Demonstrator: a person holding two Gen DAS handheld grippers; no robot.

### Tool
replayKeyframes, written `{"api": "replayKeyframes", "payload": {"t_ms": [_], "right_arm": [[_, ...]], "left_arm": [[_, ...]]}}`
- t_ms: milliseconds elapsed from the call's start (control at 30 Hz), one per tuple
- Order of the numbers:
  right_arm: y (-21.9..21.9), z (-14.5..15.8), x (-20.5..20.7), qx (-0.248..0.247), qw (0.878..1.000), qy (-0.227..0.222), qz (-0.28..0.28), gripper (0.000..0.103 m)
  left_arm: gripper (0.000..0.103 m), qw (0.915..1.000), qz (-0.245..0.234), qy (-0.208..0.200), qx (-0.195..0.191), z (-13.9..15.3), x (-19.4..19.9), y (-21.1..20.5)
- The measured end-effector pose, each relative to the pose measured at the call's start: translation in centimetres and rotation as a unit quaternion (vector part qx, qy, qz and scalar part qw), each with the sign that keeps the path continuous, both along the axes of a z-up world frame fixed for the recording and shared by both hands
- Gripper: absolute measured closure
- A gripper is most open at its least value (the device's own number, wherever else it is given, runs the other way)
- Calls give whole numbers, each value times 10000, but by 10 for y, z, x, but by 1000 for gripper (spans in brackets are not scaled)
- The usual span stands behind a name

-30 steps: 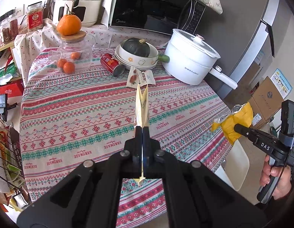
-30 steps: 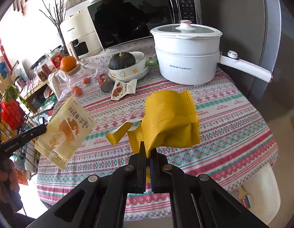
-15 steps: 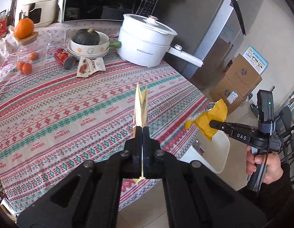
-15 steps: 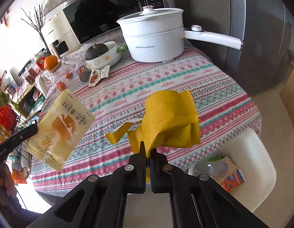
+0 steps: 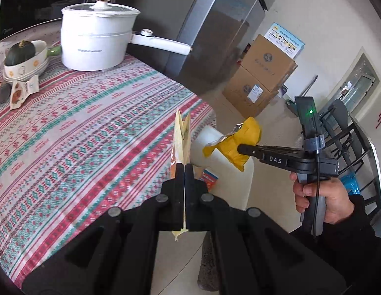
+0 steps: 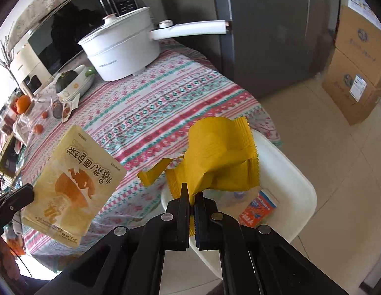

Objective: Collect trash
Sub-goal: 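Carry the cream pouch and yellow pouch over the white bin with both tools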

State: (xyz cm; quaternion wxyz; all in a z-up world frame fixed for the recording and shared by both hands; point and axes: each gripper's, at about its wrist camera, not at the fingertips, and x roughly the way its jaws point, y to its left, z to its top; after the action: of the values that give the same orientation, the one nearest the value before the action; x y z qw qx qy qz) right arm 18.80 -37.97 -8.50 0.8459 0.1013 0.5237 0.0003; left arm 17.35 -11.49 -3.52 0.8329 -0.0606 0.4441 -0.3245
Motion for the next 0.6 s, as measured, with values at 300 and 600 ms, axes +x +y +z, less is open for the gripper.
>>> {"api": "replayKeyframes", "payload": {"t_ms": [300, 600], "right_arm": [[-46, -16, -17, -158, 9985, 358, -390, 100], [-71, -26, -28, -235, 9961, 646, -559, 99]], "left_arm": [[103, 9990, -374, 197, -163, -18, 9, -69], [103, 9984, -395, 392, 127, -61, 21, -108]]}}
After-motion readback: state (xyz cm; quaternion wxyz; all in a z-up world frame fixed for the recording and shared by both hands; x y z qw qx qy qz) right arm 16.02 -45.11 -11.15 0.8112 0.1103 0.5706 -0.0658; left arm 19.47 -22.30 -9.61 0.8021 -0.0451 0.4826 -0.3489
